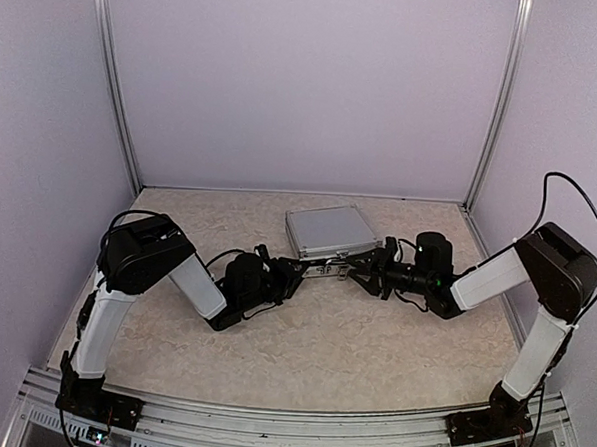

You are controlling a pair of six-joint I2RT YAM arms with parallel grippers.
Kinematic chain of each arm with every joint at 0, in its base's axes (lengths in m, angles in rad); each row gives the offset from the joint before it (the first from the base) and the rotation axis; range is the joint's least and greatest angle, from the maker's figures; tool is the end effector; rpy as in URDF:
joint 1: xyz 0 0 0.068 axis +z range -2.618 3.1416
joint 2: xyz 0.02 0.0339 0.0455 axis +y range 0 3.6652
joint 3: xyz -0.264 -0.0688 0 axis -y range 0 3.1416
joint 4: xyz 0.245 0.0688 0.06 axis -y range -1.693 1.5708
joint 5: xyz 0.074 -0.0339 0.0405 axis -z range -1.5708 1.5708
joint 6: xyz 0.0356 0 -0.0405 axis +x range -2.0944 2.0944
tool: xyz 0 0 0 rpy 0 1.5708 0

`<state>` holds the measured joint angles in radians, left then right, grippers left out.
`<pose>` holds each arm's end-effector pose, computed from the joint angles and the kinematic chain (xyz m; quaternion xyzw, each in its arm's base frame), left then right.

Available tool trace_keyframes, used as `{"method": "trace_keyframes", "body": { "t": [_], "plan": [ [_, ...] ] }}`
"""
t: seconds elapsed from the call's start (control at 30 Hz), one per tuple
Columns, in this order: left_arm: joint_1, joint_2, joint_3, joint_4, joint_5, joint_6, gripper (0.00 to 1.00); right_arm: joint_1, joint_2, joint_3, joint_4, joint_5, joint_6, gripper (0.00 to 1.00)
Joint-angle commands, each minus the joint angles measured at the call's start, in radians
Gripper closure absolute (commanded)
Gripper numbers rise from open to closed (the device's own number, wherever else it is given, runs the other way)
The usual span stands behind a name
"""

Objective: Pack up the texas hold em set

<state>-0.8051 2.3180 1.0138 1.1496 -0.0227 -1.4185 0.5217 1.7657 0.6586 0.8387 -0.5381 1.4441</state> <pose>0.2987 -0.3095 0.0698 -0.2364 0.7219 -0.5792 0.2959 0.2815 0.1829 0.1525 0.1969 0.7583 0.6035 0.1482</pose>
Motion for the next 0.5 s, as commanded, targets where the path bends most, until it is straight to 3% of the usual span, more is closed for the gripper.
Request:
{"method": "trace_keyframes", "body": {
  "t": [0.0,0.3,0.47],
  "plan": [
    [0.007,-0.029,0.028,0.036,0.000,-0.004,0.71,0.019,0.015,-0.073,0.113,0.048,0.012,0.61],
    [0.024,-0.061,-0.003,0.016,-0.002,0.011,0.68,0.020,0.221,-0.108,0.444,0.054,0.132,0.56],
    [0.038,-0.064,-0.008,0.036,0.046,0.007,0.68,0.017,0.213,-0.074,0.363,0.012,0.121,0.52]
  ]
}}
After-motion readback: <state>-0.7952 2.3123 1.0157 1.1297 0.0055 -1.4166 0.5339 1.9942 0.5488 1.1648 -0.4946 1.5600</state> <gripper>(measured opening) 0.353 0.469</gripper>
